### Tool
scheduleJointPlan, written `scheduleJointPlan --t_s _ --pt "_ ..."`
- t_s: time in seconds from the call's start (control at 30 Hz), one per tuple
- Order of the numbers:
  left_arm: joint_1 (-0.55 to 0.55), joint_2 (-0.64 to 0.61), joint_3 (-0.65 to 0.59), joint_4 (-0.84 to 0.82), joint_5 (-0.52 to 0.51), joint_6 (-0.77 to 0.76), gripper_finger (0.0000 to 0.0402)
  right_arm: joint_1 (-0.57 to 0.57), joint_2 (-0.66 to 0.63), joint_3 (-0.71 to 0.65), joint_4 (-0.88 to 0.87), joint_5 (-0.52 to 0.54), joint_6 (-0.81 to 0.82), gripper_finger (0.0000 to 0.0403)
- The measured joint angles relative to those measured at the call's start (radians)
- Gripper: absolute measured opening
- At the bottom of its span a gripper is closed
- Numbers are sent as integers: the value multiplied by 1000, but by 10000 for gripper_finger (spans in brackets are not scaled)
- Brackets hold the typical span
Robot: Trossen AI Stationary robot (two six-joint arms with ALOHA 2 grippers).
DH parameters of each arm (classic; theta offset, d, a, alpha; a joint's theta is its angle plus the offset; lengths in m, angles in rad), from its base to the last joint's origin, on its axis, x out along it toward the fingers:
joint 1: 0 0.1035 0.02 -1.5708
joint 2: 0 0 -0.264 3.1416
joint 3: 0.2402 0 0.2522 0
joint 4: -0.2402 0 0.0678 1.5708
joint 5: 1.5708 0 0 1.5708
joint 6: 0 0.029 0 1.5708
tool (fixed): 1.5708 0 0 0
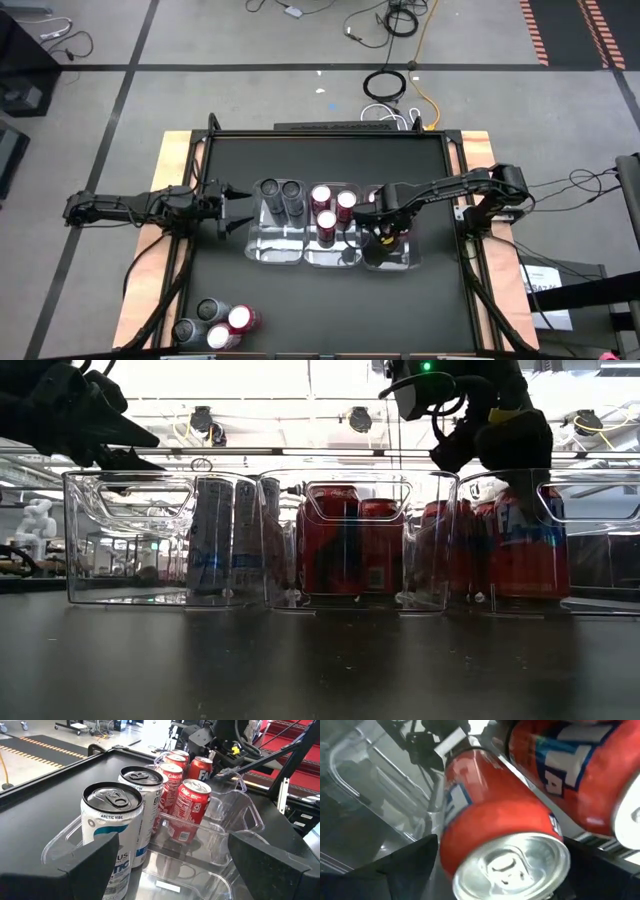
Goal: Sort soda cans
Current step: Put the red soda can into the right transparent bin, then put the white-blue soda can into the left transparent bin
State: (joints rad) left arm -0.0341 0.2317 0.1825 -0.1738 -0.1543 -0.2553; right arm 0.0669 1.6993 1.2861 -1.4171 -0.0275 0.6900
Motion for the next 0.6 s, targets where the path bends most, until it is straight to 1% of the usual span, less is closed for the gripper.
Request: scheduleJointPlan --t_s 0.13,0.27,0.47,0.6 --pt "0 0 0 0 0 0 382 0 -13 0 -30 -1 30 391" --pt "0 0 0 0 0 0 382 1 -67 0 -32 -1 93 391" --pt "0 0 0 0 0 0 382 6 -204 0 -25 -2 258 391" --pt "0 0 0 0 0 0 382 35 -304 0 -6 2 381 391"
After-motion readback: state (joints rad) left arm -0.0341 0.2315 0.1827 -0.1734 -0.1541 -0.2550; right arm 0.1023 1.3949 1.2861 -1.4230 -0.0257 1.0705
